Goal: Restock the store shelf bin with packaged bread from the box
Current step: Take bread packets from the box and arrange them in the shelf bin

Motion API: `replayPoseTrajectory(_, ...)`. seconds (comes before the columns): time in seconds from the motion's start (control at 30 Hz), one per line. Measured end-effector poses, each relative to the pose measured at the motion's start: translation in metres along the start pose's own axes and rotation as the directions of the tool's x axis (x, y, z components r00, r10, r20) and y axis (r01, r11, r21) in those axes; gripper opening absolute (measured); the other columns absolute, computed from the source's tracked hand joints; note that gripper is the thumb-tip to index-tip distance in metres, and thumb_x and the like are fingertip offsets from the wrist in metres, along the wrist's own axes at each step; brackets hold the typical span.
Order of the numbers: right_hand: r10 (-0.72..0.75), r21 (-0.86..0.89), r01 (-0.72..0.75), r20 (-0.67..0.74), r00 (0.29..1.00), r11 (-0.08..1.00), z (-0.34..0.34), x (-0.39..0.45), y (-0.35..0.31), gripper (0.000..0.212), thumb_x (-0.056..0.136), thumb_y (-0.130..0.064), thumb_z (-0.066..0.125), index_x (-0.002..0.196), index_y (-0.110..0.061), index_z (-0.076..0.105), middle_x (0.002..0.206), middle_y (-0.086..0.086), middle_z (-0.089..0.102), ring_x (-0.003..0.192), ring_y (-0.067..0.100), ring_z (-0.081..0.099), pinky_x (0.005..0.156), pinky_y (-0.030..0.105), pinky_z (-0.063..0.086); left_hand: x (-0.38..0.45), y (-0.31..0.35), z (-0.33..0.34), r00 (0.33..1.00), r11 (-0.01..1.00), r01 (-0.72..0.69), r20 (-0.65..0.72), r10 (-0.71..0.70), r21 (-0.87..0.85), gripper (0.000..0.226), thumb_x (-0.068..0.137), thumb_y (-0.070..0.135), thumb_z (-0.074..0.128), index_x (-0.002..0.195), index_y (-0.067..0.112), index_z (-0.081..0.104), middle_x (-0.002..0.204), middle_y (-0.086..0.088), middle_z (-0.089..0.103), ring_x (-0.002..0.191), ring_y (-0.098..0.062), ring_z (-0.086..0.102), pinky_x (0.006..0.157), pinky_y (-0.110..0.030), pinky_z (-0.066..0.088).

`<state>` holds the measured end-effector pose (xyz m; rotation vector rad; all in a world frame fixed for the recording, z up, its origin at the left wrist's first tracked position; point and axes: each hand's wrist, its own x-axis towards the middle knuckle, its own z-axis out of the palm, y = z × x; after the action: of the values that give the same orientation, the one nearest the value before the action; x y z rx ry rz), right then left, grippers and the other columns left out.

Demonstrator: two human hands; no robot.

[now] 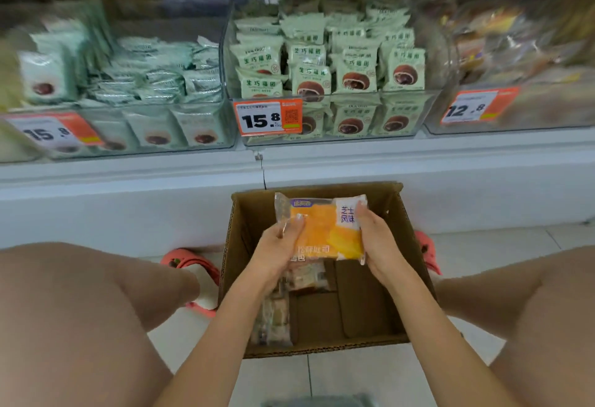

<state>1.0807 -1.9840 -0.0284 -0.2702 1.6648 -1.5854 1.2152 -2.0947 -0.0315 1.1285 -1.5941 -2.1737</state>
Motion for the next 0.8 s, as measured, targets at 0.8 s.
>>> replayPoseTrajectory(0.8,-0.716,-0.136,0.705,-0.066,0.695,0.696,-0.031,-0.033,-0.397,0.019,0.079,-0.021,0.072,0.095,-0.022,0.061,0.103,0.002,0.070,0.097,0.019,0.066,0.093,0.039,0.050,-0.021,0.353,0.056,0.040,-0.084,-0.528,0.123,0.992,0.845,0.062,0.102,0.035,0.012,0.106,0.010,0.069,0.084,-0.006,0.069,0.085,-0.026,0.065,0.087,-0.044,0.050)
